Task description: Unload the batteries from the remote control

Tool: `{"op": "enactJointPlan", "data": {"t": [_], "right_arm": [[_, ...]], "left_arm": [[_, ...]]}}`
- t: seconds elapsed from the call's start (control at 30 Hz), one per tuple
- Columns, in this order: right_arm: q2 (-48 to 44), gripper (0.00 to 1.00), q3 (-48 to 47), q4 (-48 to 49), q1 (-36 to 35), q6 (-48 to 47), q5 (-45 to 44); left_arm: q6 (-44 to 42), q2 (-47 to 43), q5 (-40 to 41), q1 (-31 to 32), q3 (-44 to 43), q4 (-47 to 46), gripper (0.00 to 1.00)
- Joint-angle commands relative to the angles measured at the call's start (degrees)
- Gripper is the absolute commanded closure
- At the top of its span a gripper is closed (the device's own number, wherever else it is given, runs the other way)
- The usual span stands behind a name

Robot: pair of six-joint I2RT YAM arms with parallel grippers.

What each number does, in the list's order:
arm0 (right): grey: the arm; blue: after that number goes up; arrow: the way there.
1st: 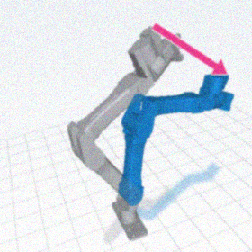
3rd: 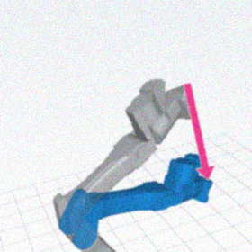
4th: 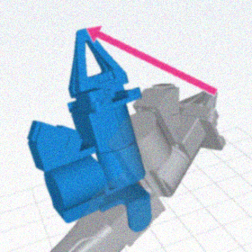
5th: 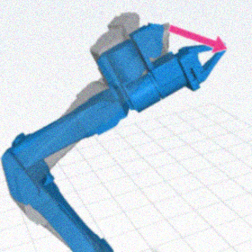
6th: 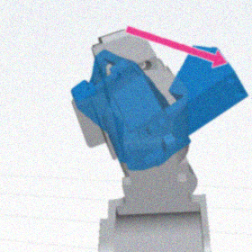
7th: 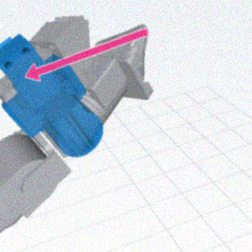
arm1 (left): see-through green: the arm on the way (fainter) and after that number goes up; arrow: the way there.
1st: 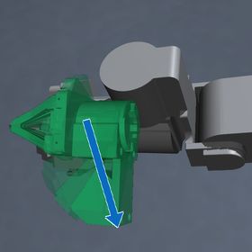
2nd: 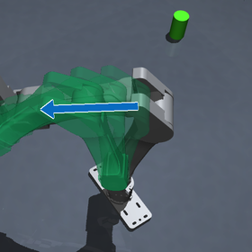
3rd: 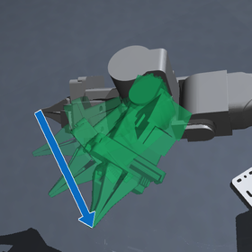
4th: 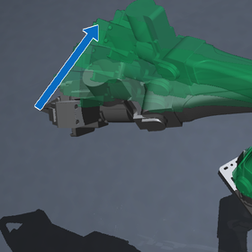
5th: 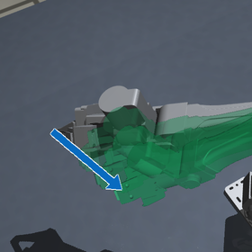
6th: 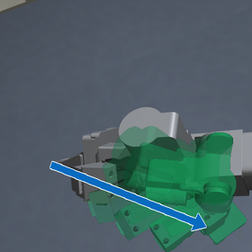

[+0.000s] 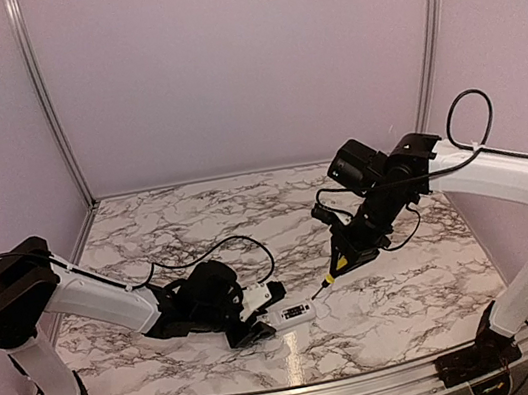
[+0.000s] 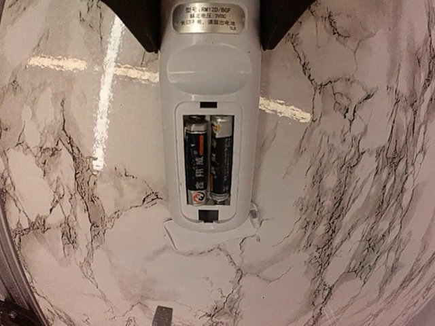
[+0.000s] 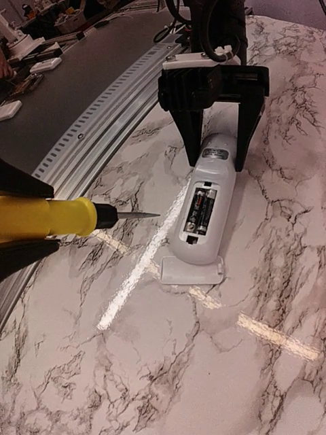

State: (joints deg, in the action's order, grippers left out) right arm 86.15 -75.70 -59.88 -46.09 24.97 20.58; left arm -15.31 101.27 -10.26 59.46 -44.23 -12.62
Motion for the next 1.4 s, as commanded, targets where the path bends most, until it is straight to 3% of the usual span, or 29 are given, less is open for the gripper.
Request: {"op": "enactJointPlan", "data": {"t": [0.0, 1.37], "right_arm": [[1.7, 1.0, 0.9, 2.5, -0.5, 2.3, 0.2], [10.0, 1.0, -0.9, 7.6, -0.9, 2.3, -1.7]], "left_arm": [[1.4, -1.8, 3.9, 1.5, -1.6, -0.1, 0.8], [-0.9, -1.4, 5.8, 2.6, -2.6, 4.6, 0.84]]}}
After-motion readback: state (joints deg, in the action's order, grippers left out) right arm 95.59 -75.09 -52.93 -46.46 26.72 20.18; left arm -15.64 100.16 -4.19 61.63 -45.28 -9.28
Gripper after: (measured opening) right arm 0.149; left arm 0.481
